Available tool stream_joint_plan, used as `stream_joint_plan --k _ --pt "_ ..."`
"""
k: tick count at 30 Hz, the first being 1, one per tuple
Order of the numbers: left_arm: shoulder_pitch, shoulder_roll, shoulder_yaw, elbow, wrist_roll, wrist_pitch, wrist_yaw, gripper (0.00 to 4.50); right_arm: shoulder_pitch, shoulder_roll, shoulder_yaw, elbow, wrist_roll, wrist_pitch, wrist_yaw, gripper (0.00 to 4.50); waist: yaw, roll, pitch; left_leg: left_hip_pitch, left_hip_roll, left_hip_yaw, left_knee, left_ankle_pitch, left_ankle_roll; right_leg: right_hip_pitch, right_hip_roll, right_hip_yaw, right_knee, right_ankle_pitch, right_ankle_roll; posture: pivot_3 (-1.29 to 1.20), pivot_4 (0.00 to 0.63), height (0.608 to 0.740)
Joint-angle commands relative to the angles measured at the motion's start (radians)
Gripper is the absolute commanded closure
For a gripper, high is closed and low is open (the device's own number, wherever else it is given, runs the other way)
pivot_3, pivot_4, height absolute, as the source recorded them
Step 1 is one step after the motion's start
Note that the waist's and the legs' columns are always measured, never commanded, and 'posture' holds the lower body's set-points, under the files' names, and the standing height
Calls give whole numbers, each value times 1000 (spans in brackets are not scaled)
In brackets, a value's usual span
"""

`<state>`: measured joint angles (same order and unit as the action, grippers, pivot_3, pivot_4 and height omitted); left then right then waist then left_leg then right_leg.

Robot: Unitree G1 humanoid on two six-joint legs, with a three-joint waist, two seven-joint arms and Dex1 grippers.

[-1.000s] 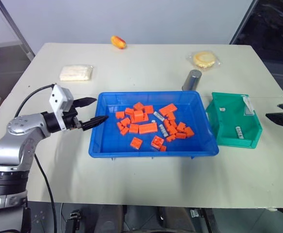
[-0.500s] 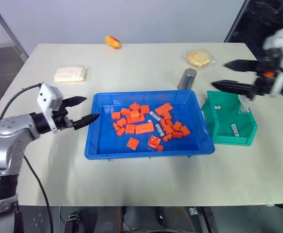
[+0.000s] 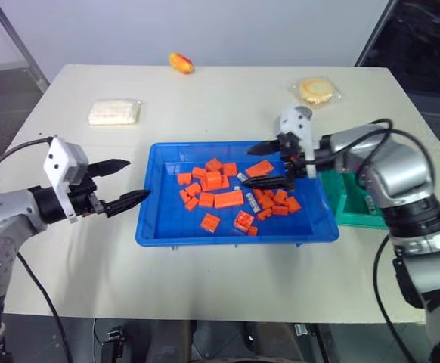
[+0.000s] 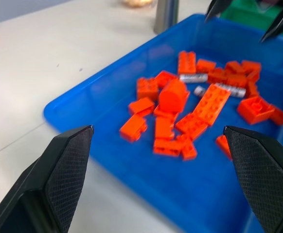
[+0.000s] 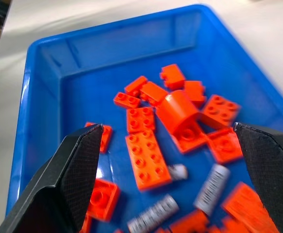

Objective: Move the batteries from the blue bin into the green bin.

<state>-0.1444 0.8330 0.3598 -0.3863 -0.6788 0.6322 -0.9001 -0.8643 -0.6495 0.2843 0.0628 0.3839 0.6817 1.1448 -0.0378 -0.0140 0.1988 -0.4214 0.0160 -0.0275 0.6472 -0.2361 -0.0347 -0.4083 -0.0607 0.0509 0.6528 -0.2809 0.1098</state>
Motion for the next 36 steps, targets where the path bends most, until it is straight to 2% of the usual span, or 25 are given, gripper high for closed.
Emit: stream_joint_plan --k 1,5,9,14,21,24,28,36 --pt "2 -1 -15 -42 -29 14 2 0 -14 32 30 45 -53 -58 16 88 0 0 0 0 0 0 0 0 0 0 0 0 1 0 0 0 150 740" --pt "12 58 -67 -36 24 -6 -58 0 -17 48 81 94 -110 -113 60 88 -2 0 0 0 0 0 0 0 0 0 0 0 1 0 0 0 150 740" --pt "-19 77 -84 -7 34 -27 -87 0 -26 67 111 143 -161 -164 83 88 -3 0 0 0 0 0 0 0 0 0 1 0 1 0 0 0 150 740" --pt "-48 64 -93 15 39 -41 -91 0 -22 75 163 201 -257 -279 115 88 -4 0 0 0 0 0 0 0 0 -1 1 0 1 0 0 0 150 740" --pt "-64 25 -100 27 60 -69 -52 0 -24 130 152 261 -311 -325 91 88 -5 0 0 0 0 0 0 0 0 -1 1 0 2 0 0 0 150 740" --pt "-65 23 -95 28 62 -73 -48 0 -25 142 148 275 -328 -334 85 882 -5 0 0 0 0 0 0 0 0 -1 1 0 2 0 0 0 150 740" --pt "-59 23 -91 24 60 -75 -46 0 -19 150 139 267 -332 -329 88 2861 -5 0 0 0 0 -1 0 0 0 -1 1 0 2 0 0 0 150 740" --pt "-58 21 -94 26 60 -80 -48 0 -55 178 85 236 -297 -273 71 2861 -5 0 0 0 0 -1 0 0 0 -1 2 0 2 0 0 0 150 740"
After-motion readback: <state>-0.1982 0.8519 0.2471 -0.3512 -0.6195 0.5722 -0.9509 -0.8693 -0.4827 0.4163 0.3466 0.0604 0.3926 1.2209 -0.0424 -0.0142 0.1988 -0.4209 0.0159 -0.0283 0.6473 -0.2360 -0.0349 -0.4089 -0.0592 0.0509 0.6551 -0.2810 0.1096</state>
